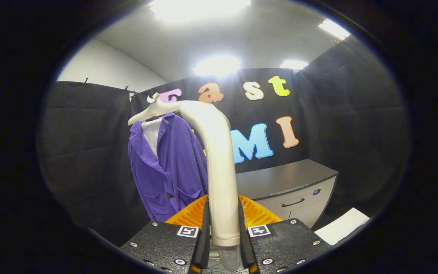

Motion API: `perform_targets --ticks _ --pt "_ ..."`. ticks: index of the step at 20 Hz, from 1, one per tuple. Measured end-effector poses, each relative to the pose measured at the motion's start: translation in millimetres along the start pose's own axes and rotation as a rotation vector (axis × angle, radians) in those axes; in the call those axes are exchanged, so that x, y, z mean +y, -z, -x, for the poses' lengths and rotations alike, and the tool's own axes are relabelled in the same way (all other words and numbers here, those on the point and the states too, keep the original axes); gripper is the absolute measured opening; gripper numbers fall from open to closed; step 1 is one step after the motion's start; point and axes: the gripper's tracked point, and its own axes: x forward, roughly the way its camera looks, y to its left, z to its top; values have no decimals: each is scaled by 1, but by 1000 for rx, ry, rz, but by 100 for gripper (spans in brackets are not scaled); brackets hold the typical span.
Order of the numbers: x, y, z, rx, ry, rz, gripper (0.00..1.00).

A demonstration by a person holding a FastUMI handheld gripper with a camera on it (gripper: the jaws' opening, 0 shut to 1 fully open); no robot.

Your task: Iron the clothes twice with a garment steamer, once on the left side and once on the right side.

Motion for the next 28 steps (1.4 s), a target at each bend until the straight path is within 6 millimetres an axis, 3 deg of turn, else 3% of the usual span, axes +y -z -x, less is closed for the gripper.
perform_targets --ticks 7,10,14,23,28 --pt "-16 31 -5 94 20 -2 33" --pt "-29 30 -7 95 59 -10 33" --pt "-29 27 -14 93 55 -11 33" --pt "-18 44 -29 143 42 -9 33" --pt "-19 38 -38 134 59 -9 34"
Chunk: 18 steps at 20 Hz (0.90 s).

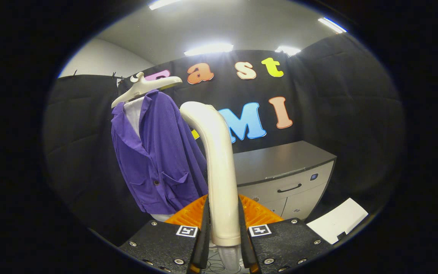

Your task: Iron the clothes twice with a garment steamer, once on the left side and once on the right side.

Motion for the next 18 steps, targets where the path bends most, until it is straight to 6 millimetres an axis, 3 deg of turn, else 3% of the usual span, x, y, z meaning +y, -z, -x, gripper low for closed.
perform_targets --ticks 10,18 --pt "10 10 -18 33 19 -2 34" --pt "2 26 -20 81 101 9 35"
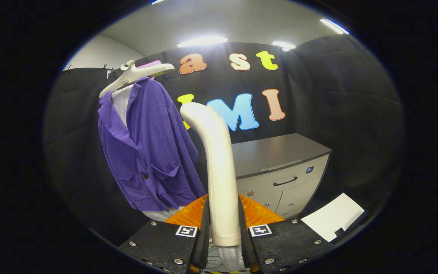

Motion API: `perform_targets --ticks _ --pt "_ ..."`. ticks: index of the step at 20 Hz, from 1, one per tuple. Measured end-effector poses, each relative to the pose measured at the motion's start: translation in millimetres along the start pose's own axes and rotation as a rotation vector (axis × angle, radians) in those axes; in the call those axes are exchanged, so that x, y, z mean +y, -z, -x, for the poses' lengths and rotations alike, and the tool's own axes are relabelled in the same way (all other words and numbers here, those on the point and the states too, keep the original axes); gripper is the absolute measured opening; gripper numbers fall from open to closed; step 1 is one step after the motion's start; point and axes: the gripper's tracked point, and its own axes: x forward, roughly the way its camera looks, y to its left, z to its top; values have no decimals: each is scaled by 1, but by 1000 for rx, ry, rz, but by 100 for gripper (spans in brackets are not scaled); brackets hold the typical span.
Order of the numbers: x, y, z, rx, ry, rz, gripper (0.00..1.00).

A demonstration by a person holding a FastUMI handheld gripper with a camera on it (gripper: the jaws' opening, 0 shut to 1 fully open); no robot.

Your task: Iron the clothes twice with a garment steamer, once on the left side and once on the right side.

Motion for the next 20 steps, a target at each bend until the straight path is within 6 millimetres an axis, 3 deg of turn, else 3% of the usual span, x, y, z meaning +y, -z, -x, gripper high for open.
perform_targets --ticks 9,20 --pt "21 16 3 25 -8 27 35" --pt "32 2 0 3 -95 27 35"
